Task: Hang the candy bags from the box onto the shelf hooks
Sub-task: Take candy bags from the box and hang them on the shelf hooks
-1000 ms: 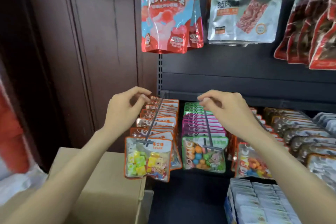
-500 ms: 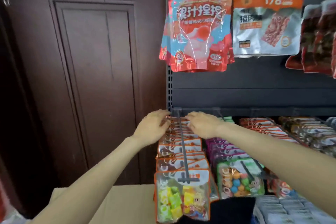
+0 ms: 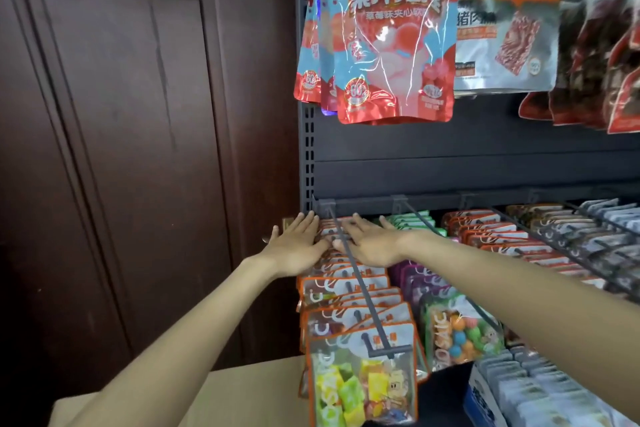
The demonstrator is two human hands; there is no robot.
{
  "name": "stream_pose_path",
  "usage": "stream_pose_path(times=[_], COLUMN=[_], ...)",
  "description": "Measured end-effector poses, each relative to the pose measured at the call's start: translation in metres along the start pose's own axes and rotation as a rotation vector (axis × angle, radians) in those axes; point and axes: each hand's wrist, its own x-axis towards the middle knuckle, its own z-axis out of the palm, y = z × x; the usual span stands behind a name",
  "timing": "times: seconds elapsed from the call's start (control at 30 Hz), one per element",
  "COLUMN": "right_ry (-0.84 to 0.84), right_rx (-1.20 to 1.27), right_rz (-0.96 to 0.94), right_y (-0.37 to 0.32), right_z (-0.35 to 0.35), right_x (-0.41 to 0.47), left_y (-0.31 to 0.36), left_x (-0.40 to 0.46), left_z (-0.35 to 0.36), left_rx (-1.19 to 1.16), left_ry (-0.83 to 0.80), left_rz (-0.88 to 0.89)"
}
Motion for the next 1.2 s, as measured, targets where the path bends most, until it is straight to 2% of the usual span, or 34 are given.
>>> stream_pose_path(times=[0.43,0.6,0.83,1.2], right_ry=[-0.035,0.069,0.05,0.05], right_rx=[-0.031,-0.012,-0.028,-0.043], right_rz=[-0.037,-0.03,-0.033,-0.052], right_y=[-0.004,0.001,0.004,0.007], right_z=[-0.006,-0.014,-0.009,-0.011], right_x=[-0.012,0.0,0.011,0.005], left_y=[0.001,-0.003,-0.012,-0.019], left_x=[-0.019,-0.009,0.001,-0.006], left_z=[-0.004,-0.011,-0.011,-0.003], left_rx=[0.111,0.019,0.013,-0.06], left_ry=[-0.036,0.012,-0.056,-0.01], left_rz=[0.116,0.071,0.016,0.06])
